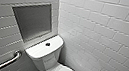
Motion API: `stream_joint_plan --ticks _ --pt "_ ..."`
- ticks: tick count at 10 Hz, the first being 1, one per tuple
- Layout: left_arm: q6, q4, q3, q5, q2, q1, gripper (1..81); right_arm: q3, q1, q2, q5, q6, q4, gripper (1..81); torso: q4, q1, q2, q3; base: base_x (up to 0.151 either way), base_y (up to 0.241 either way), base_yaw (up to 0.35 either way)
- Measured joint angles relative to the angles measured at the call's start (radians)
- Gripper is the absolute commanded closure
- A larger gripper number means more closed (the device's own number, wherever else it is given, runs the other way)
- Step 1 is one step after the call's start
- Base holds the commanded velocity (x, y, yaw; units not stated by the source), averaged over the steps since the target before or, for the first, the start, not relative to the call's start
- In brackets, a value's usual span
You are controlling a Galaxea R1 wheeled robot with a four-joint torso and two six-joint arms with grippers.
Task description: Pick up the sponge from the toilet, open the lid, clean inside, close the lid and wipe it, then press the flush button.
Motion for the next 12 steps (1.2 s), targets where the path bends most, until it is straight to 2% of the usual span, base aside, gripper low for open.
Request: stream_joint_plan --ticks 6,8,9,12 --pt "0.000 -0.001 -0.175 -0.002 0.104 -0.028 1.0 -0.017 0.022 0.010 0.000 0.007 0.000 81.1 0.000 0.000 0.000 -0.004 0.000 0.000 0.000" --pt "0.000 -0.002 -0.175 -0.002 0.120 -0.036 1.0 -0.017 0.030 0.011 0.000 0.007 0.000 81.1 0.000 0.000 0.000 -0.035 0.000 0.000 0.000" --pt "0.000 -0.004 -0.175 -0.001 0.118 -0.044 1.0 -0.017 0.034 0.010 0.000 0.007 0.000 81.1 0.000 0.000 0.000 -0.072 0.000 0.000 0.000" --pt "0.000 -0.030 -0.126 -0.002 0.097 -0.075 1.0 -0.019 0.045 0.012 -0.001 0.007 0.000 81.1 0.000 0.001 0.001 -0.099 0.000 0.000 0.000"
